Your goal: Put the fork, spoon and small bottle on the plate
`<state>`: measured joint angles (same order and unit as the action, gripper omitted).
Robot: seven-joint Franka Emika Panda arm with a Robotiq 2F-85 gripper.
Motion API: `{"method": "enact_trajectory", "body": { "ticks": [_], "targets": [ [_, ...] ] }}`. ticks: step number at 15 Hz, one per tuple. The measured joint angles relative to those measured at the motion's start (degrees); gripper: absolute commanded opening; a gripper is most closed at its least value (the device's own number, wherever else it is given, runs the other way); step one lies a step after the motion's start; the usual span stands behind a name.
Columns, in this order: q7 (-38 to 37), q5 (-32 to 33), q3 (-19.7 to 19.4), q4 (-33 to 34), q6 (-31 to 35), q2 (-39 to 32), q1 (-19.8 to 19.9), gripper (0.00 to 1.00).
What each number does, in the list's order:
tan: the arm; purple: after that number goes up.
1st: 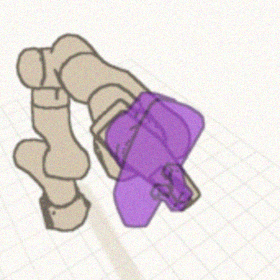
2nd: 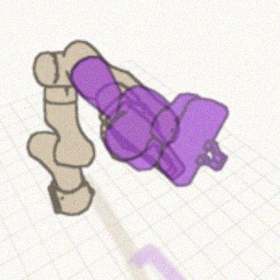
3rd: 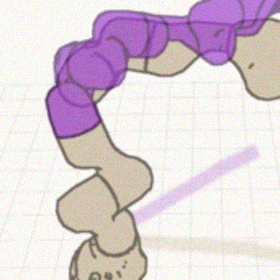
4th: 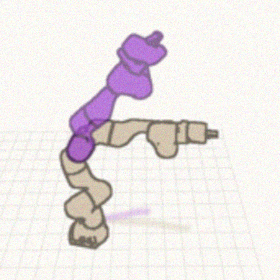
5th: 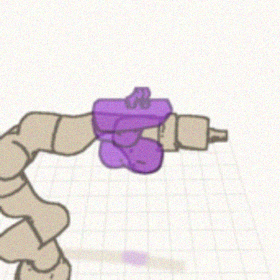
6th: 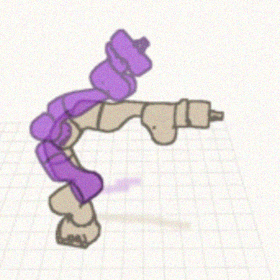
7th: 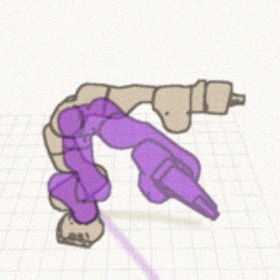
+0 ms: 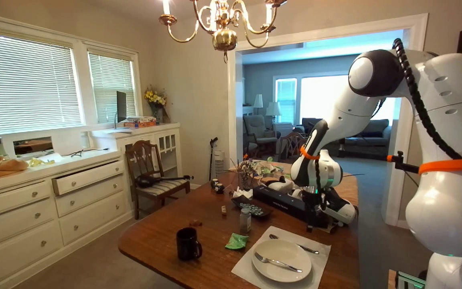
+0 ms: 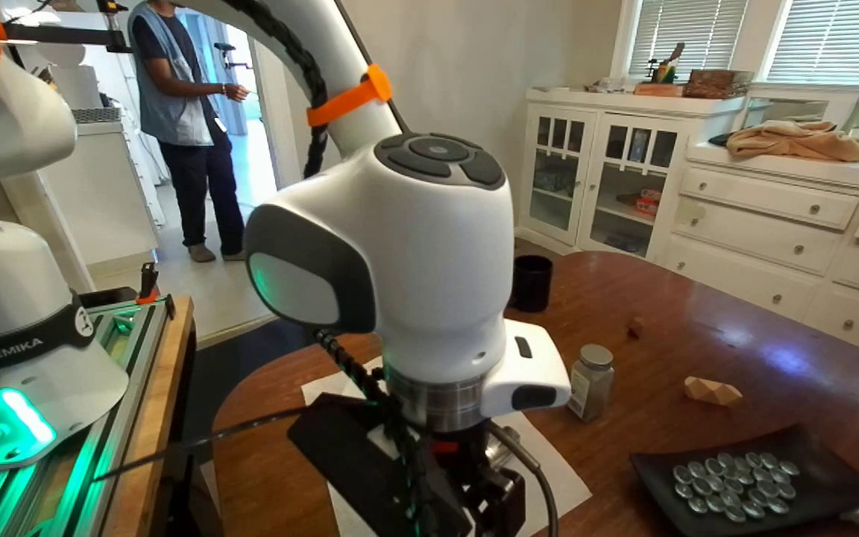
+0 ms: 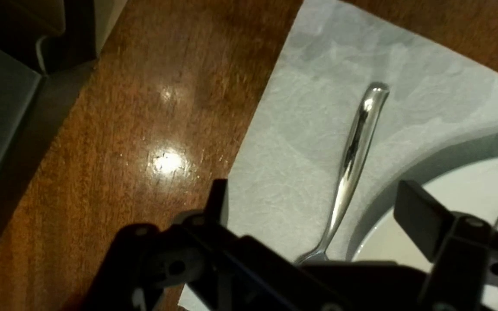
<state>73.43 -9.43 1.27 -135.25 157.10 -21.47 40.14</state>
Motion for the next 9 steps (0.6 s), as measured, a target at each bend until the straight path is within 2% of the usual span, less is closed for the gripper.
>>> {"method": "enact_trajectory", "body": {
  "ticks": [1,3,4,6,7,9],
  "targets": [
    [0.0,-0.4,0.2,1.1,-0.1,-1.2,-0.4,0.93],
    [-0.6,-0.8,0.5,3.0,-0.1,-3.5,-1.4,0.79],
    [-1.3,-1.2,0.5,3.8,-0.1,-4.5,-1.9,0.80],
    [-2.9,-2.3,1.0,4.8,0.1,-6.0,-2.5,0.67],
    [-3.8,-3.1,1.3,4.9,0.4,-6.6,-2.7,0.71],
    [-5.1,-4.4,2.1,4.8,1.7,-7.2,-2.8,0.69]
  ]
}}
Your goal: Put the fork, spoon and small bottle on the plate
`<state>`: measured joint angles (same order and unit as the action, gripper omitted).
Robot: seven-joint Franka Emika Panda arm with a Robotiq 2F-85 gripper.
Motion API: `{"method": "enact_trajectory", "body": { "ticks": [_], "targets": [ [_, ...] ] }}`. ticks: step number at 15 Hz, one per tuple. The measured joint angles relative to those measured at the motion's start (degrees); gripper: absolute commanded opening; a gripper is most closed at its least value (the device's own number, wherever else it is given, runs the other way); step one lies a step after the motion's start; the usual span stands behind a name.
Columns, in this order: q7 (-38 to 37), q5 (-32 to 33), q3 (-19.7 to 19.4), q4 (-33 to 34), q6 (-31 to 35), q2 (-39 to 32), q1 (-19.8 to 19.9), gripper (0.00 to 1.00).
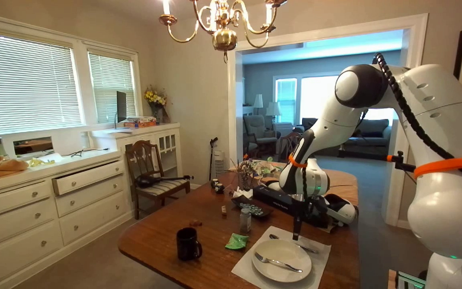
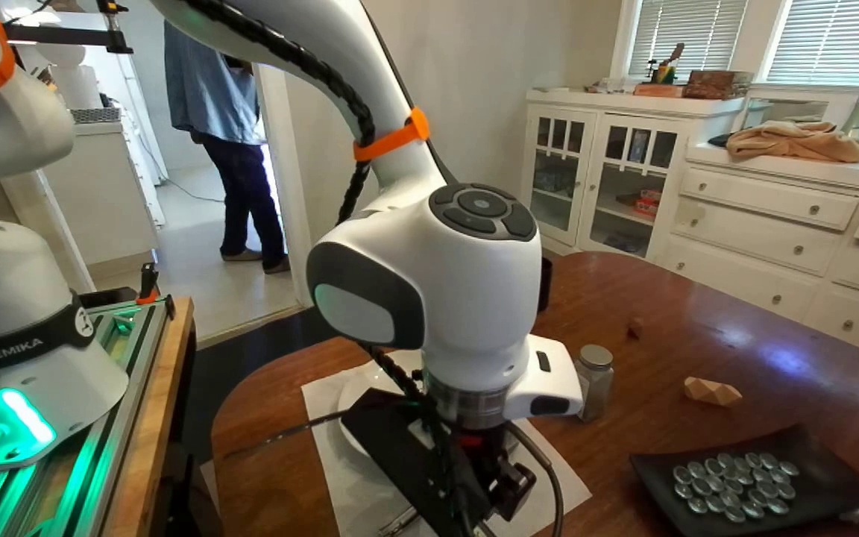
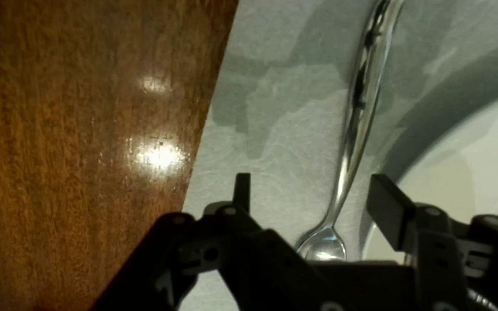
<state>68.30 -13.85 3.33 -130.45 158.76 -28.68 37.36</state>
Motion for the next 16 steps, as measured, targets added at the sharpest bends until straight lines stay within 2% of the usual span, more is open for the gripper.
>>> {"method": "enact_trajectory", "body": {
  "ticks": [1,2,3,5,11,15,16],
  "targets": [
    [-0.4,-0.7,0.4,-0.1,0.8,-0.2,0.0,0.68],
    [-0.8,-1.2,0.8,-0.3,1.4,-0.3,0.1,0.56],
    [-1.1,-1.7,1.2,-0.4,2.0,-0.3,0.2,0.55],
    [-1.9,-2.4,1.9,-0.6,3.1,-0.3,0.4,0.45],
    [-3.5,-3.3,3.8,-1.4,4.9,-0.4,1.9,0.50],
    [-4.1,-3.3,4.6,-2.0,5.0,-0.7,2.6,0.44],
    [-4.1,-3.3,4.7,-2.0,5.1,-0.8,2.7,0.40]
  ]
}}
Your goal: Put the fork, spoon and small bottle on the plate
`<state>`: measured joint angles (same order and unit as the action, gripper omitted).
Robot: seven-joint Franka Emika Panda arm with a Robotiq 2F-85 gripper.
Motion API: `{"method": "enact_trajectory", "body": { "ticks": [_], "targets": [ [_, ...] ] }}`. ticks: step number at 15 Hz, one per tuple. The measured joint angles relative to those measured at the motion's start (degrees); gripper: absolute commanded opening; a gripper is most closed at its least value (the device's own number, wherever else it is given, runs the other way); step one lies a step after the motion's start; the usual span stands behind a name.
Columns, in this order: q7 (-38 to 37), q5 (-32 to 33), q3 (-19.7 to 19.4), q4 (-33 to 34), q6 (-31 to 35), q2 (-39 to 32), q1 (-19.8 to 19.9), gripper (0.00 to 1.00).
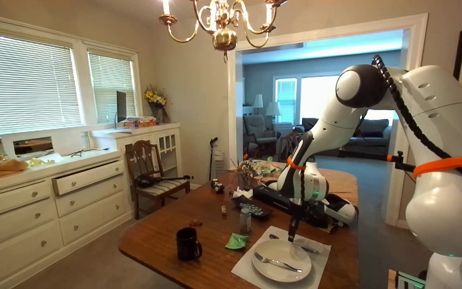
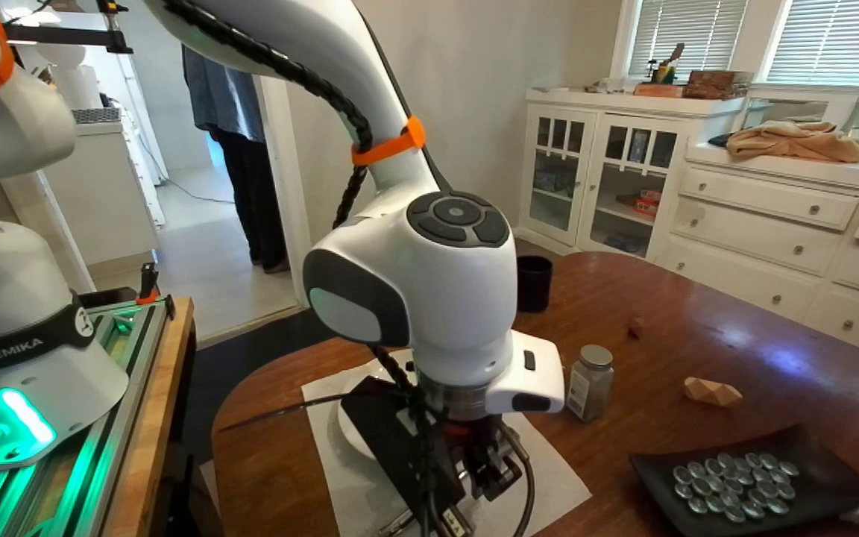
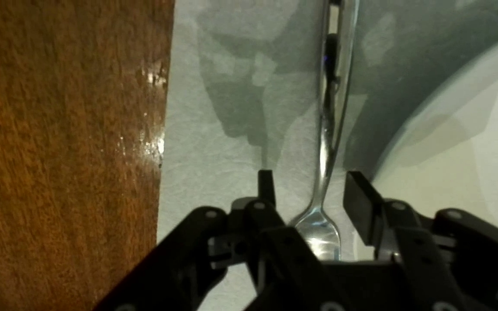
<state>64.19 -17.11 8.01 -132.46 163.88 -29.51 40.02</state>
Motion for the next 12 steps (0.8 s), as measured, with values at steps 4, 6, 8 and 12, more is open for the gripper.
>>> {"method": "enact_trajectory", "body": {
  "ticks": [4,6,8,12],
  "targets": [
    [-0.2,0.0,0.4,0.0,0.0,-0.5,0.3,0.38],
    [-0.3,0.0,0.6,0.0,0.1,-0.7,0.5,0.35],
    [-0.5,0.0,0.7,0.0,0.1,-0.9,0.5,0.33],
    [-1.0,0.0,0.9,0.0,0.2,-1.5,0.5,0.34]
  ]
}}
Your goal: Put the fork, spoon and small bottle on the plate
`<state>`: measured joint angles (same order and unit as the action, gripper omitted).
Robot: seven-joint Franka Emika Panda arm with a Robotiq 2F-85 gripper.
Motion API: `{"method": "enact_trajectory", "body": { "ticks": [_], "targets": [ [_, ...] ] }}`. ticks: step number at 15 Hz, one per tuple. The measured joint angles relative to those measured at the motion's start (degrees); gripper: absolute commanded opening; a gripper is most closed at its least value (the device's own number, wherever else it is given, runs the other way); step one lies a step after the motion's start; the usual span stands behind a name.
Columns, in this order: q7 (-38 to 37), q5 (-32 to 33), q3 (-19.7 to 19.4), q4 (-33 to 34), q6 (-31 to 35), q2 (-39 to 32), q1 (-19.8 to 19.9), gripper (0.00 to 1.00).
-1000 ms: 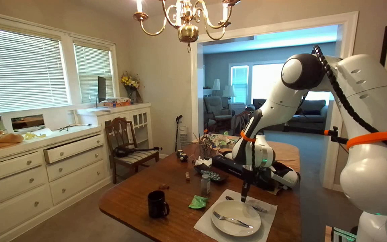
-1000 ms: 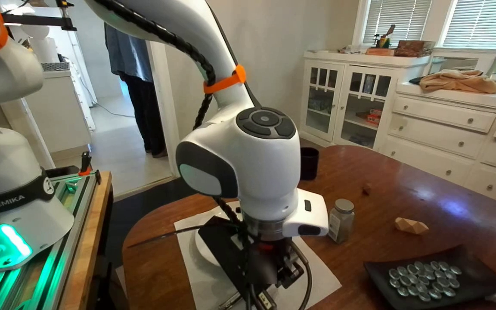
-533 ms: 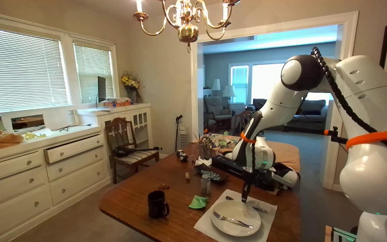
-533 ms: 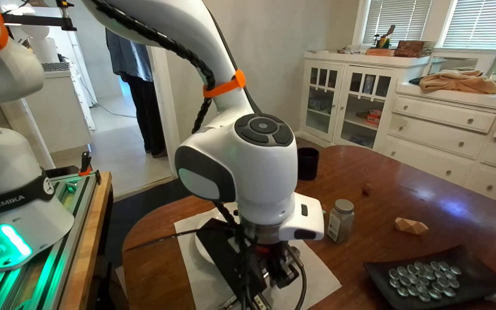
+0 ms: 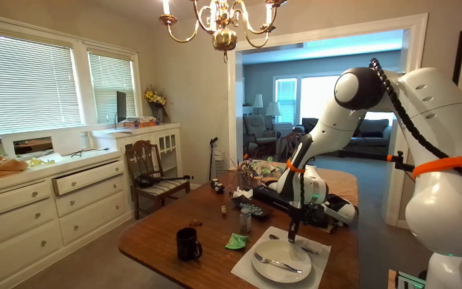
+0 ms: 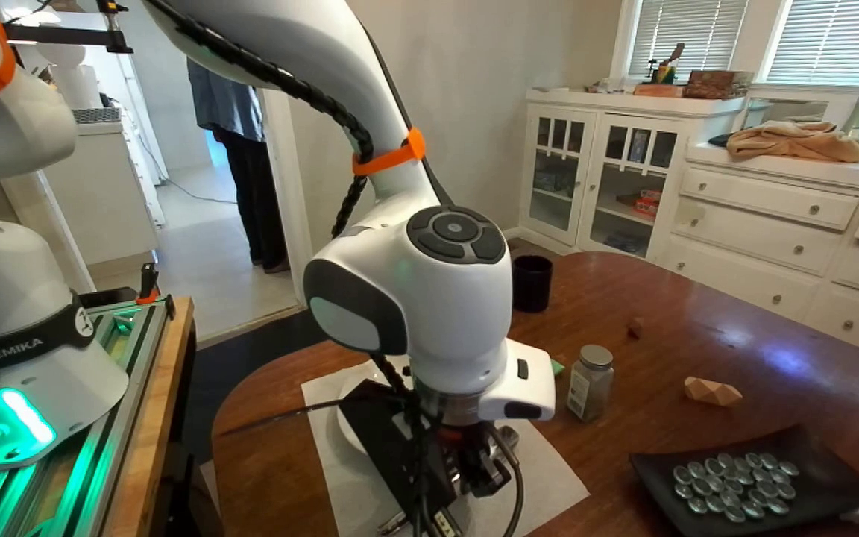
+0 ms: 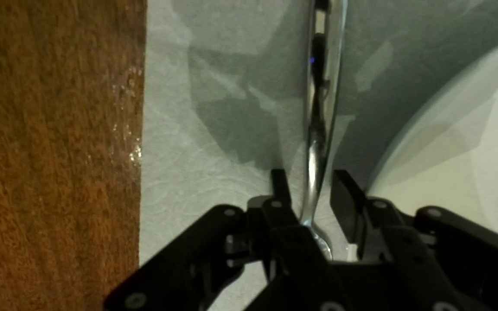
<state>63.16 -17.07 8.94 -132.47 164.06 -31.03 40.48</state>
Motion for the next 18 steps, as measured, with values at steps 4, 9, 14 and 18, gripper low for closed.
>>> {"method": "enact_trajectory", "body": {
  "ticks": [4,9,14,18],
  "targets": [
    [-0.3,0.0,0.0,0.0,0.0,-0.4,0.0,0.09],
    [-0.9,0.1,0.1,-0.1,0.1,-0.6,0.0,0.03],
    [-1.4,0.2,0.2,-0.2,0.8,-0.6,0.0,0.03],
    [-2.1,0.2,0.1,-0.8,3.5,-0.3,0.3,0.03]
  ]
}}
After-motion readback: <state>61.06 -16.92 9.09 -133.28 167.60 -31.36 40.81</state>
